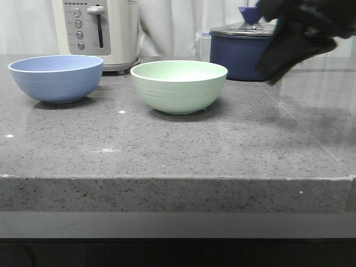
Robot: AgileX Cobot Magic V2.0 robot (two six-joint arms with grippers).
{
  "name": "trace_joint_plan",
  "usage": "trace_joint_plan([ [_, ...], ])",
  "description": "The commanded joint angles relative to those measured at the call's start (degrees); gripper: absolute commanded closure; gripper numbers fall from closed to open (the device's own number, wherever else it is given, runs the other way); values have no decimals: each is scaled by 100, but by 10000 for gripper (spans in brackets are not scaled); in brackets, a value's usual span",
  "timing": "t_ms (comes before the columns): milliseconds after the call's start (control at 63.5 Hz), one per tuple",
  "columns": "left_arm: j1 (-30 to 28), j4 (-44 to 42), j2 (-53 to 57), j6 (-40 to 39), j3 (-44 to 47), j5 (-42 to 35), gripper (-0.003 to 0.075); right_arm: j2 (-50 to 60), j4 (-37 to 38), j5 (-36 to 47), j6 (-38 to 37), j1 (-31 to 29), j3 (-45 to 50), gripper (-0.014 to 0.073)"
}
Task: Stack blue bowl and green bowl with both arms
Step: 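Open the right gripper and lift it away from the green bowl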
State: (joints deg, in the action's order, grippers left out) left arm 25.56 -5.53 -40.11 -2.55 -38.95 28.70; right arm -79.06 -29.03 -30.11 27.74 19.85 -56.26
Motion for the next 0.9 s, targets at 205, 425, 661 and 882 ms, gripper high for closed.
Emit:
trace_joint_plan([
  [205, 43, -12, -6, -4, -204, -398, 247, -360, -384, 1028, 129, 158, -128, 653],
  [425, 43, -12, -6, -4, -204, -398, 247, -488, -461, 1078, 129, 158, -128, 653],
  [661, 43, -12, -6, -4, -204, -398, 247, -487, -468, 1154, 129, 158, -128, 658],
  [882, 43, -12, -6, -4, -204, -292, 247, -487, -468, 1093, 129, 158, -128, 658],
])
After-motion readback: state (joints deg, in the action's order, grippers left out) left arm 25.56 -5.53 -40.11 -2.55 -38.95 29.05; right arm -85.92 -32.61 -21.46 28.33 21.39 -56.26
